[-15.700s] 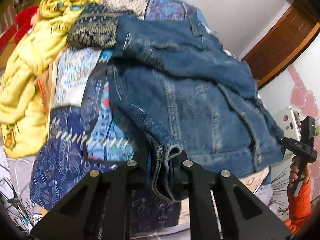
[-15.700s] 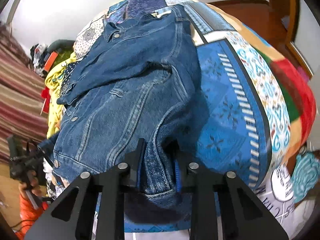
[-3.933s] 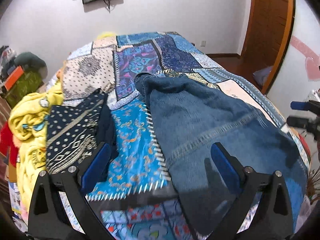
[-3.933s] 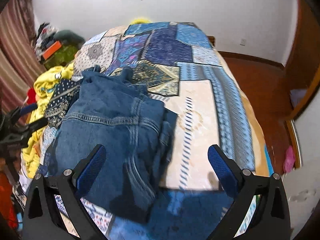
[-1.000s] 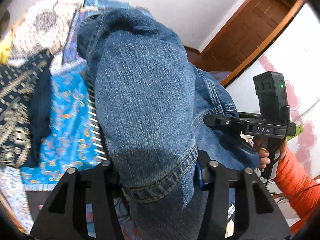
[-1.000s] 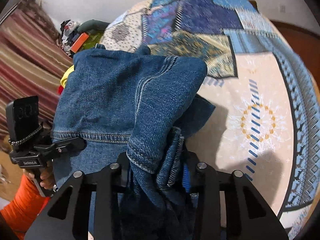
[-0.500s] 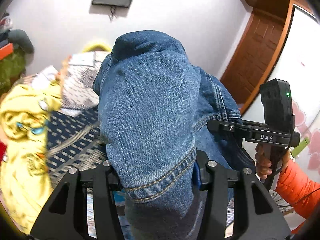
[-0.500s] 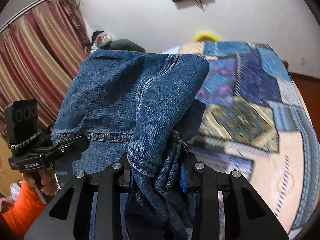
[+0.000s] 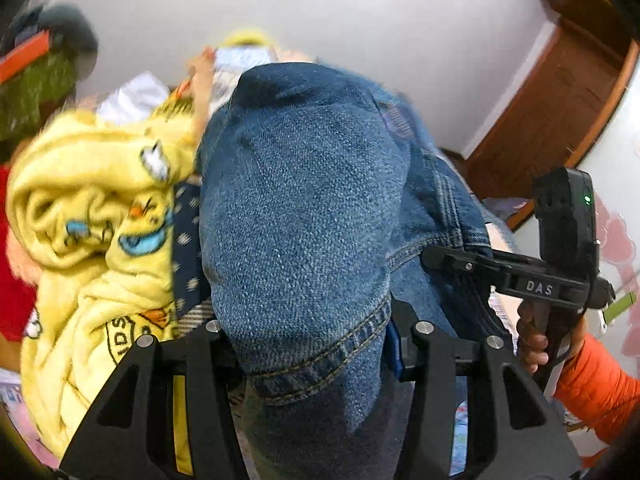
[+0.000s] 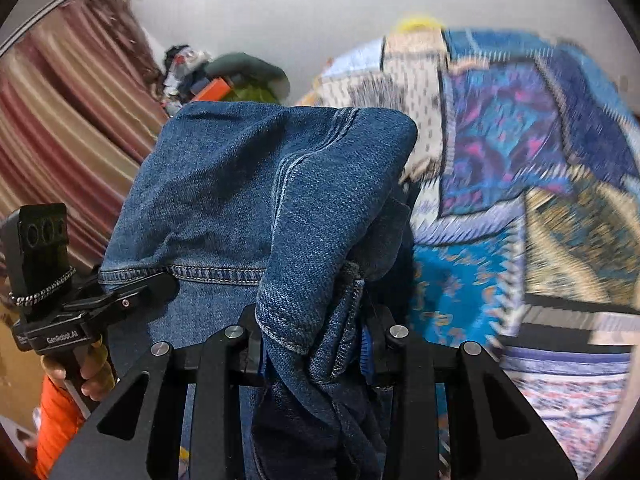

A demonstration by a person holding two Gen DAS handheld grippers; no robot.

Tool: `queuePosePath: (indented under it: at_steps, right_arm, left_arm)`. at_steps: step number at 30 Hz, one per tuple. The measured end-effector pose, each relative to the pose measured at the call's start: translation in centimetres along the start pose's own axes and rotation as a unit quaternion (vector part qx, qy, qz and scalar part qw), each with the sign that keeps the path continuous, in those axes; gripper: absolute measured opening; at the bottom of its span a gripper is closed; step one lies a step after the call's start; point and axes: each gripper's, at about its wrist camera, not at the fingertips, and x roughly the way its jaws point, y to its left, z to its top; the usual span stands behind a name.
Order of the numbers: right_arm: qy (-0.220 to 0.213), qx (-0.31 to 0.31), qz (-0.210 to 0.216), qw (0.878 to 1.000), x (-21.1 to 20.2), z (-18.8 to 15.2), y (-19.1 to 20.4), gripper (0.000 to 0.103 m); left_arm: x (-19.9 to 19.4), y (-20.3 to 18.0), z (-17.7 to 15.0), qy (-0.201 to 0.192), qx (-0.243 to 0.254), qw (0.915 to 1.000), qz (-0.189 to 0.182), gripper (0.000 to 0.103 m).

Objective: Fold large clothes
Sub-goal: 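Carry the bundle with both grippers and lower it beside the yellow blanket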

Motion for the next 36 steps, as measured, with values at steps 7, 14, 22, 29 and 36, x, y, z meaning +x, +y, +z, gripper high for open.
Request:
queuePosePath:
  at_steps: [7, 14, 22, 29, 36]
  right_arm:
    - [0.029, -0.005, -0.007, 1.0, 4.6, 0.7, -1.0, 0.03]
    - [0.053, -0.055, -0.061, 0.995, 5.3, 0.0, -0.4, 0.053]
    - [0.074, -0.105, -0.131, 0.983, 2.6, -1.7, 0.5, 0.074]
    - [0.076, -0.199, -0.178, 0.961, 0.4, -4.0, 2.2, 0.074]
    - [0.009, -0.262, -0.206, 0.943, -0.3, -2.5, 5.4, 0.074]
  left_arm:
    - [3.8, 4.4, -0.9, 0.011, -0.034, 0.9994, -0.002, 0.056]
    - [4.5, 4.5, -2.5, 0.009, -0.045, 0.9977, 0.049, 0.09]
    - [1.3, 1.7, -4.1, -0.001, 0.016, 0.992, 0.125, 0.09]
    - [-0.7, -1.1, -6.5, 0.007, 0.11, 0.9788, 0.173, 0.091]
    - [-2.5, -1.4, -3.3, -0.059, 0.097, 0.9682, 0.223, 0.091]
